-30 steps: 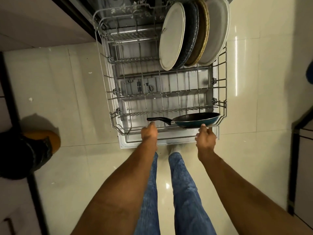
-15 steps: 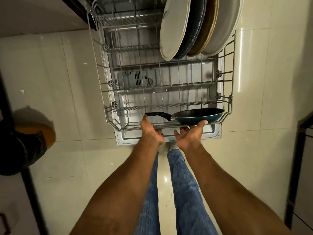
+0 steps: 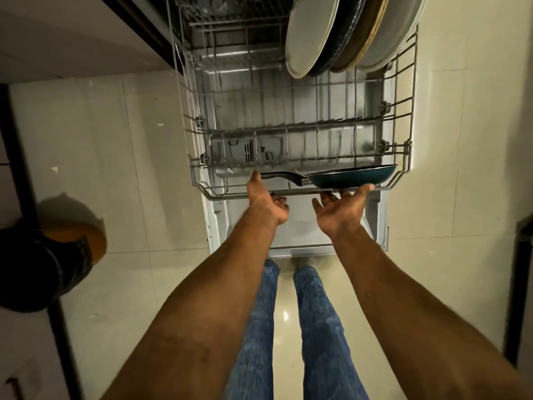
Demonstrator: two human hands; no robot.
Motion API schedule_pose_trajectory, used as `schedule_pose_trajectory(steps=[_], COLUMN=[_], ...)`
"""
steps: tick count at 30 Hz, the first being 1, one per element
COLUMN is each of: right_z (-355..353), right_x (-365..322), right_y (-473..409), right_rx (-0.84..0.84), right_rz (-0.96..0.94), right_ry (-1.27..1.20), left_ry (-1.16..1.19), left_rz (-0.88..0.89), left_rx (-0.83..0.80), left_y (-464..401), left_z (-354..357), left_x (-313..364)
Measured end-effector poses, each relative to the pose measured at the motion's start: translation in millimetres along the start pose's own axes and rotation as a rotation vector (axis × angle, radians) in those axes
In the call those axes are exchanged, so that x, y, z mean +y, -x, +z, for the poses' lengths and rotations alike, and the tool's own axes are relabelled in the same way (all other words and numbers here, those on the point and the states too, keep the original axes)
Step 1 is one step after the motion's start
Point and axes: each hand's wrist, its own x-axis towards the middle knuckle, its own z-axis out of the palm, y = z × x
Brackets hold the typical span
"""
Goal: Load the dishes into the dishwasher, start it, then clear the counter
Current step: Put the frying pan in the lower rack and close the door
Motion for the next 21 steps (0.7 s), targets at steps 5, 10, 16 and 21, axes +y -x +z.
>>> schedule_pose_trajectory(steps=[5,10,16,21], right_z=[22,52,93,123], right_x=[-7,-25,-43,-60], right_y=[-10,-22,-35,-47], right_rx=[-0.054,-0.118,-0.18,-0.227], right_rz=[-0.047,-0.088,-0.145,-0.178], right_ry=[-0.015,-0.021,0.027,0.104], left_ry=[0.025,0.036,0.064,0.041], left_rz=[0.03,0.072,0.158,0.209], left_rx=[-0.083,-0.208,-0.258,-0.251], left_y=[2,6,11,14], left_z=[13,30,62,87], left_x=[20,52,85,111])
